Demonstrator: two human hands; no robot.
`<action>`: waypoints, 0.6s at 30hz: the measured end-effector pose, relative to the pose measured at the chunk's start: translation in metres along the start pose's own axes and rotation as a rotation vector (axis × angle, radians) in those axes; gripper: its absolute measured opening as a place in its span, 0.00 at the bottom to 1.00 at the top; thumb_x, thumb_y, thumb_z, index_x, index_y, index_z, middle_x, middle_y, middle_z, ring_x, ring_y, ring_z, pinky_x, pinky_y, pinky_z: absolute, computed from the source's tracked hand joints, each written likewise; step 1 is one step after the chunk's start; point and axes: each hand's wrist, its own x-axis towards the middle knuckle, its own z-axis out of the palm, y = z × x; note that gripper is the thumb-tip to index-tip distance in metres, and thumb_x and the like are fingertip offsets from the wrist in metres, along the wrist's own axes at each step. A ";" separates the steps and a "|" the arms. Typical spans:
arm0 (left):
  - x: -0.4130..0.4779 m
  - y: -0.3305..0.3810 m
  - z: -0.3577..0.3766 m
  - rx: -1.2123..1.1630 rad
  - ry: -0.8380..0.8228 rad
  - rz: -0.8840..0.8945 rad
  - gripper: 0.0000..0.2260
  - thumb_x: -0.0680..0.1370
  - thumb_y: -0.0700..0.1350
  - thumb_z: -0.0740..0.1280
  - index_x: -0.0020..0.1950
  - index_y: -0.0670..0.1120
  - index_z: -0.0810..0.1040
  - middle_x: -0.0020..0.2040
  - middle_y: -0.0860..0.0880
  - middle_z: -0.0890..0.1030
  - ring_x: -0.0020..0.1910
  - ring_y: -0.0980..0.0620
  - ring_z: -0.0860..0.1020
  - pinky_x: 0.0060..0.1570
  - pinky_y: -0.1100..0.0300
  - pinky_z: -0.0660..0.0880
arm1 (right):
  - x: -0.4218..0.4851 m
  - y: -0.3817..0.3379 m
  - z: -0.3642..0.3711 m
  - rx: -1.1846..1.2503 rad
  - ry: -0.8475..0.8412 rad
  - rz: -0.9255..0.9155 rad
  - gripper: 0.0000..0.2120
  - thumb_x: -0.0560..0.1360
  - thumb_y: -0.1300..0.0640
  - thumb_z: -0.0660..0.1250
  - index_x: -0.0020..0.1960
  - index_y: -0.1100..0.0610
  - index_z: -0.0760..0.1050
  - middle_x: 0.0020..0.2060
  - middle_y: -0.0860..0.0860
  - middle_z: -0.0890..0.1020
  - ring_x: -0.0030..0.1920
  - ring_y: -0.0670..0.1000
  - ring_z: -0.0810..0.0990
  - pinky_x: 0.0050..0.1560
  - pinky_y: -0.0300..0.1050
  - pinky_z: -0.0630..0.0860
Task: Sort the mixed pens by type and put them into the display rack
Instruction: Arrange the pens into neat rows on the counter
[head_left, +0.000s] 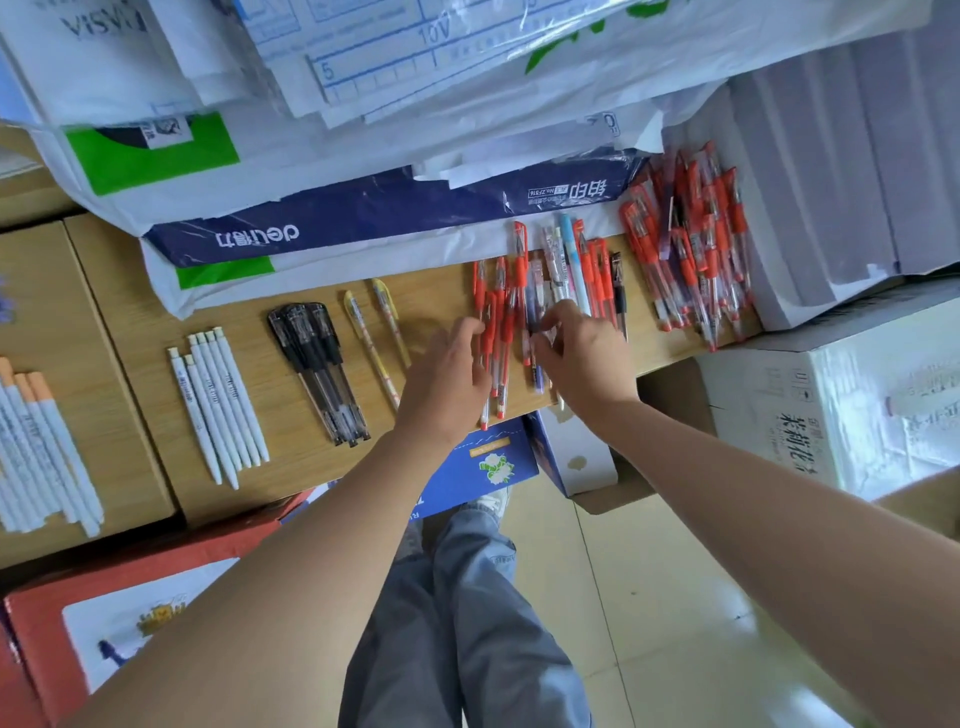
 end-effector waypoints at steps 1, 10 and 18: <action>0.001 0.001 0.000 -0.002 -0.003 0.002 0.18 0.78 0.40 0.63 0.68 0.48 0.66 0.54 0.45 0.75 0.40 0.48 0.77 0.36 0.59 0.70 | 0.000 0.000 0.000 -0.040 -0.034 0.034 0.08 0.77 0.53 0.64 0.50 0.58 0.73 0.33 0.53 0.80 0.32 0.55 0.78 0.32 0.49 0.76; 0.001 -0.002 -0.007 -0.030 -0.056 0.048 0.17 0.79 0.41 0.63 0.67 0.47 0.67 0.53 0.46 0.76 0.43 0.47 0.77 0.42 0.51 0.76 | -0.001 -0.015 0.004 -0.192 -0.055 0.166 0.13 0.76 0.49 0.65 0.52 0.58 0.72 0.38 0.53 0.79 0.39 0.56 0.79 0.36 0.47 0.75; -0.004 -0.014 -0.014 -0.027 -0.103 0.088 0.18 0.80 0.42 0.61 0.70 0.48 0.66 0.59 0.46 0.75 0.47 0.49 0.76 0.46 0.53 0.76 | -0.008 -0.020 0.009 -0.118 -0.017 0.274 0.12 0.76 0.51 0.65 0.46 0.61 0.77 0.38 0.55 0.80 0.36 0.55 0.77 0.32 0.44 0.73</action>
